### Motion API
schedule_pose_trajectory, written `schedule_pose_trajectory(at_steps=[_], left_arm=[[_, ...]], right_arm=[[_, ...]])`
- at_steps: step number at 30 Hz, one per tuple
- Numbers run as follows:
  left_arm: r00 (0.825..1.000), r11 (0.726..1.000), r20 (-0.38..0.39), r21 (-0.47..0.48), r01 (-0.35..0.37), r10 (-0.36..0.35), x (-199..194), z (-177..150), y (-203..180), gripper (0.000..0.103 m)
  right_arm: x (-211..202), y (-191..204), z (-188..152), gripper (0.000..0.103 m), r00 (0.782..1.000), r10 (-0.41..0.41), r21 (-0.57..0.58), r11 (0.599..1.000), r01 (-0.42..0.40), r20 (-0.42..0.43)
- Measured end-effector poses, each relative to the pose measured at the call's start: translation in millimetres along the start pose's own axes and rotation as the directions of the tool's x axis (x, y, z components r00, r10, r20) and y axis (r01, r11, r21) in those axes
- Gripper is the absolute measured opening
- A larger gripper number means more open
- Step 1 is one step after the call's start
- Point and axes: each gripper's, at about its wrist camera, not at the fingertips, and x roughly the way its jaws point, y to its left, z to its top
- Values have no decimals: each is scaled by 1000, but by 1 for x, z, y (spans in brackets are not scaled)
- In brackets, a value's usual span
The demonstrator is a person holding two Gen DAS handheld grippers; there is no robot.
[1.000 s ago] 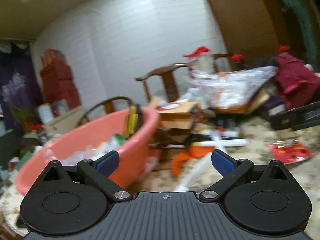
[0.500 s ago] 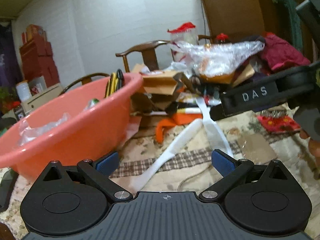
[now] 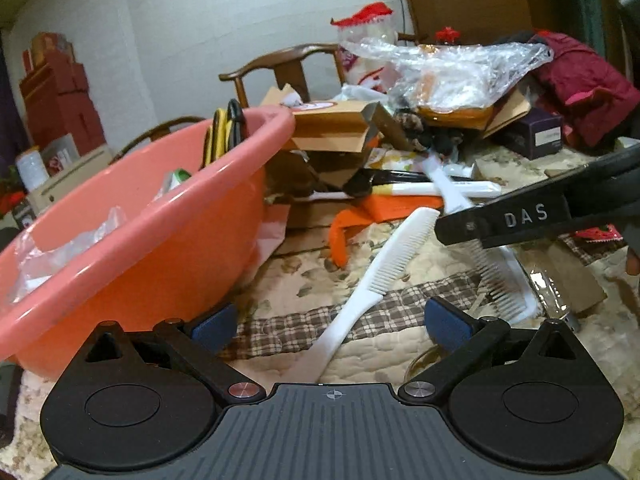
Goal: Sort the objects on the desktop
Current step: 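Grasp a white comb with the right gripper while the left grasps another white comb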
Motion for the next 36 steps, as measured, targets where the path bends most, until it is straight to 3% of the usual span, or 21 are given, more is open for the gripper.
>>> schedule_pose_trajectory(at_steps=[6, 9, 12, 14, 16, 17, 19, 23, 24, 25, 27, 30, 31, 32, 33, 35, 36], left_arm=[[998, 998, -36, -49, 45, -46, 13, 5, 8, 102], [997, 995, -42, -72, 68, -71, 15, 6, 9, 98], [988, 981, -41, -127, 144, -151, 15, 7, 13, 75], [989, 985, -32, -102, 138, -142, 12, 8, 6, 56], [983, 980, -20, -90, 178, -181, 7, 8, 0, 36], [984, 981, -20, -83, 173, -176, 6, 9, -4, 35], [981, 978, -14, -80, 191, -192, 4, 9, -9, 21], [985, 981, -11, -89, 173, -175, 2, 9, -15, 14], [984, 979, -12, -101, 177, -179, 1, 9, -14, 14], [984, 979, -12, -105, 176, -178, 1, 9, -14, 13], [988, 985, -13, -84, 152, -154, -1, 8, -16, 13], [992, 991, -14, -41, 127, -128, -3, 7, -20, 13], [992, 992, -11, -31, 123, -124, -3, 7, -21, 18], [992, 992, -12, -29, 122, -123, -2, 7, -21, 33], [993, 993, -9, -24, 118, -118, -2, 6, -21, 37], [999, 999, 4, 15, 32, -32, 0, 6, -25, 77], [1000, 999, 12, 32, -13, 13, 2, 6, -27, 84]], right_arm=[[-3, 0, -1, 13, 999, 37, -2, 999, -37, -1], [-12, -2, 0, 11, 1000, 12, -11, 1000, -12, 28], [-21, -11, 4, 11, 997, -19, -1, 1000, 19, 68], [-24, -16, 5, 11, 997, -23, 13, 1000, 22, 80], [-27, -18, 5, 12, 995, -27, 23, 999, 25, 91], [-28, -19, 4, 13, 995, -26, 27, 999, 23, 96], [-32, -21, 4, 13, 994, -29, 38, 999, 25, 107], [-36, -25, 2, 13, 994, -45, 40, 998, 41, 103], [-36, -26, 2, 21, 994, -51, 47, 998, 47, 95], [-35, -29, 0, 52, 996, -37, 57, 998, 32, 82], [-33, -32, -3, 93, 998, 0, 86, 996, -5, 63], [-30, -24, -5, 92, 996, -54, 39, 998, 51, 75], [-27, -21, -4, 92, 996, -64, 23, 998, 62, 63], [-23, -19, -3, 92, 997, -56, 11, 998, 56, 50], [-20, -17, -3, 92, 998, -46, -2, 999, 46, 36], [-10, -12, -3, 93, 998, -61, -31, 998, 62, 2], [-6, -8, -3, 94, 997, -77, -52, 996, 77, -8]])
